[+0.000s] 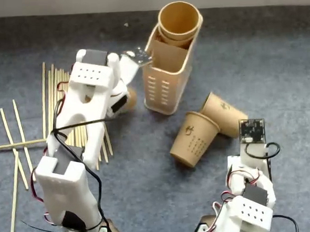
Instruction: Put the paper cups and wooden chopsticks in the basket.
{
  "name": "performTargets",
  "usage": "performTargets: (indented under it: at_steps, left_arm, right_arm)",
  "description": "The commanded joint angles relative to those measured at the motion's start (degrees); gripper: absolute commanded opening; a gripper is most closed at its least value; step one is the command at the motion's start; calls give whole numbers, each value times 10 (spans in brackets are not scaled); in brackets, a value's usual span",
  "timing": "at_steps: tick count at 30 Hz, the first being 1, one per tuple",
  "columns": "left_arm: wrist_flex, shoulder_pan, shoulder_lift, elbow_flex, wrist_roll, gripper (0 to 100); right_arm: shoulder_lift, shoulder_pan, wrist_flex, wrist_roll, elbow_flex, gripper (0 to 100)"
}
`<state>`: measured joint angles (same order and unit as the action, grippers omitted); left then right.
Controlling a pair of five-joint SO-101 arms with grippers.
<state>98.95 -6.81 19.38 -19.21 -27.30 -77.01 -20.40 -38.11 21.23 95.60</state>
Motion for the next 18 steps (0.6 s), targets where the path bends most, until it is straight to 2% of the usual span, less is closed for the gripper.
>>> performTargets:
  at_steps: [1, 7, 11, 15, 18]
  left_arm:
    - [26, 25, -22, -83, -4, 4]
    - [26, 66, -112, -108, -44, 4]
    - [14, 65, -174, -199, -43, 4]
    - [-100, 16, -185, -293, -43, 4]
    - [-231, -38, -167, -299, -46, 4]
  right_arm:
    - [-7, 12, -2, 5, 29, 177]
    - [-7, 40, -2, 5, 29, 177]
    - [-7, 40, -2, 5, 29, 177]
    - [-7, 40, -2, 5, 29, 177]
    - [-7, 40, -2, 5, 29, 177]
